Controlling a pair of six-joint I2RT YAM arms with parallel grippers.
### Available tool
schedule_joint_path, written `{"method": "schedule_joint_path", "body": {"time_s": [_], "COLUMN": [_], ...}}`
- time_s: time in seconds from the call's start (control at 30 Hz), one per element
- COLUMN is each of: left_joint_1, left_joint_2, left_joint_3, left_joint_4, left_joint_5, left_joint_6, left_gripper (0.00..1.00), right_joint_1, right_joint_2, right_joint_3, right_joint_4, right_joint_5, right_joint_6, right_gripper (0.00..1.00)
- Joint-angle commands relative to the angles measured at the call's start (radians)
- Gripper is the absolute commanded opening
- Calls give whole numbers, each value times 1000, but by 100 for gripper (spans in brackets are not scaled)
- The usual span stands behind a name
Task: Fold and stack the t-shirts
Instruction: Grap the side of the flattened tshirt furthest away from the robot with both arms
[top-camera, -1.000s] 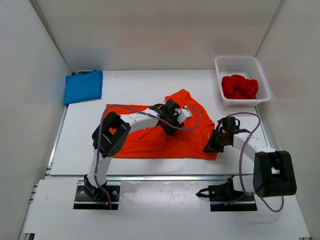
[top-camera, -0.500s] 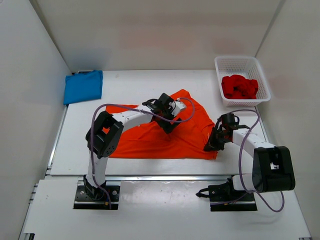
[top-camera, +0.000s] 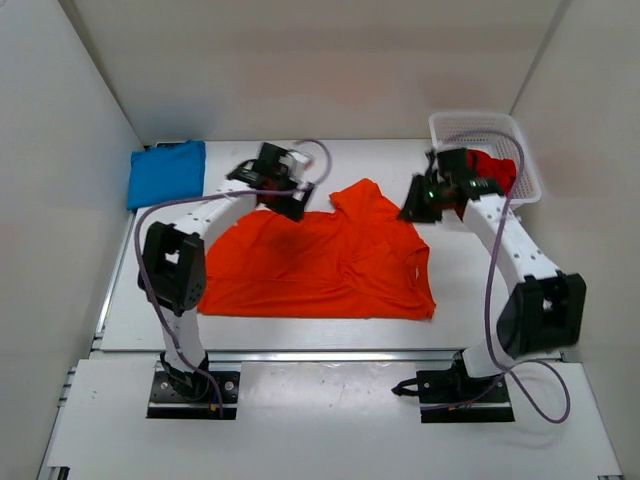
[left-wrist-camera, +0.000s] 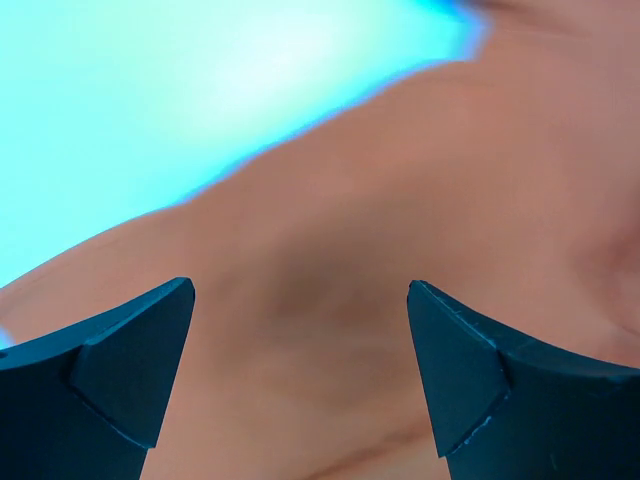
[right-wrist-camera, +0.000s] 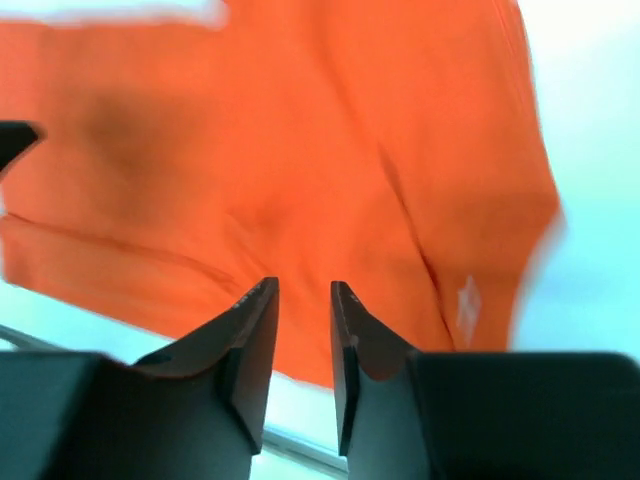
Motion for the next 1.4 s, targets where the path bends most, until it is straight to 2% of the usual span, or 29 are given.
{"method": "schedule_joint_path", "body": {"time_s": [0.0, 0.07, 0.13, 0.17, 0.23, 0.27, 0.33, 0.37, 0.47, 0.53, 0.6, 0.77, 0.9, 1.0, 1.13, 1.23, 1.33, 1.37], "left_joint_1": [185, 258, 298, 323, 353, 373, 378, 384, 398, 425, 441, 470, 472, 470, 470, 470, 466, 464], "left_joint_2": [-96, -94, -50, -22, 12, 33, 58, 73, 114, 139, 176, 231, 288, 312, 323, 340, 352, 357], "left_joint_3": [-26, -33, -20, 2, 25, 35, 45, 50, 62, 78, 85, 105, 137, 147, 138, 144, 161, 168], "left_joint_4": [-4, 30, 36, 36, 42, 59, 82, 94, 114, 114, 109, 83, 54, 45, 43, 43, 37, 19], "left_joint_5": [-124, -190, -211, -211, -208, -205, -227, -234, -241, -267, -272, -232, -163, -162, -168, -181, -166, -154], "left_joint_6": [-54, -37, -29, -36, -43, -48, -51, -49, -63, -80, -89, -95, -85, -89, -86, -79, -63, -56], "left_gripper": [99, 98, 99, 98, 99, 99, 99, 99, 99, 98, 98, 99, 99, 99, 99, 98, 98, 93], "right_joint_1": [66, 88, 85, 83, 75, 74, 71, 65, 37, 46, 62, 72, 97, 121, 132, 140, 166, 172], "right_joint_2": [205, 325, 510, 562, 800, 865, 1118, 1174, 1101, 1078, 1126, 1278, 1271, 1266, 1286, 1285, 1265, 1263], "right_joint_3": [307, 446, 600, 719, 1038, 1132, 1512, 1579, 1278, 1213, 1277, 1486, 1426, 1365, 1412, 1399, 1372, 1371], "right_joint_4": [-61, -57, -58, -80, -182, -218, -349, -371, -160, -94, -109, -241, -189, -129, -147, -146, -143, -152], "right_joint_5": [23, 54, 77, 85, 85, 95, 115, 118, 105, 124, 173, 164, 218, 305, 330, 383, 424, 433], "right_joint_6": [-48, -39, -7, 12, 39, 48, 67, 79, 128, 109, 75, 39, 1, -46, -67, -86, -143, -152], "right_gripper": [27, 35, 36, 36, 38, 39, 43, 47, 49, 49, 51, 53, 57, 61, 62, 58, 50, 41]}}
